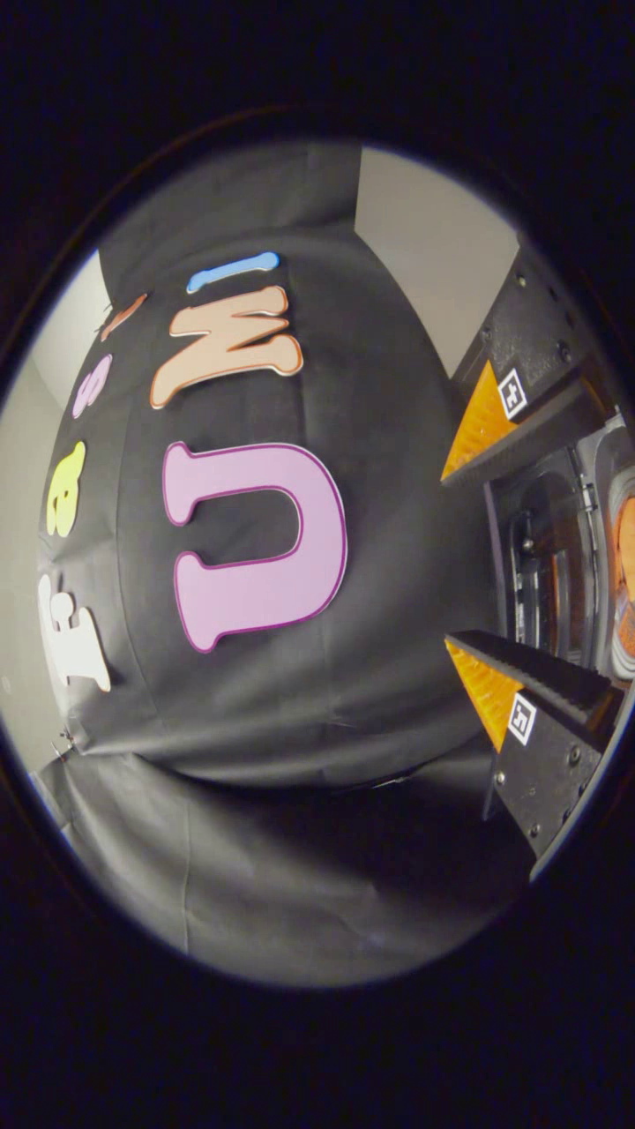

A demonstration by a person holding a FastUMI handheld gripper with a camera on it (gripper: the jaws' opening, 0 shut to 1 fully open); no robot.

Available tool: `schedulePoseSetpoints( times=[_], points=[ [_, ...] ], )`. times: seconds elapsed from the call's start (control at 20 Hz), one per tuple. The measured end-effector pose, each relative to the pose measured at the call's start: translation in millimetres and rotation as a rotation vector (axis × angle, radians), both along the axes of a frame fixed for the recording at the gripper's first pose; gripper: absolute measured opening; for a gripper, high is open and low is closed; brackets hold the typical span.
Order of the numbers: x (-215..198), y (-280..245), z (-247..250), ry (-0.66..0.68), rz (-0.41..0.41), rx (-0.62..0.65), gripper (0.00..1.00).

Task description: Put the clothes into the washing machine and then close the washing machine lid.

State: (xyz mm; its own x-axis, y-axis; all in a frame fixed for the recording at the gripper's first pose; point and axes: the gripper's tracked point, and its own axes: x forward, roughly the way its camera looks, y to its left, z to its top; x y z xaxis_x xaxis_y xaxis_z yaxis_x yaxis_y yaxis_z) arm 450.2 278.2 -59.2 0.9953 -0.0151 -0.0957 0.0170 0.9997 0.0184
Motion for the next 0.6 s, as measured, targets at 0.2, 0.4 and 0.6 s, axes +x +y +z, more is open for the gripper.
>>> schedulePoseSetpoints(
  times=[0.2, 0.4, 0.6],
  points=[
    [30.7, 34.2, -17.1, 0.050, 0.067, -0.024, 0.97],
    [49.0, 50.0, -34.7, 0.084, 0.112, -0.185, 0.97],
    [58.1, 51.5, -57.3, 0.155, 0.147, -0.123, 0.96]
  ],
)
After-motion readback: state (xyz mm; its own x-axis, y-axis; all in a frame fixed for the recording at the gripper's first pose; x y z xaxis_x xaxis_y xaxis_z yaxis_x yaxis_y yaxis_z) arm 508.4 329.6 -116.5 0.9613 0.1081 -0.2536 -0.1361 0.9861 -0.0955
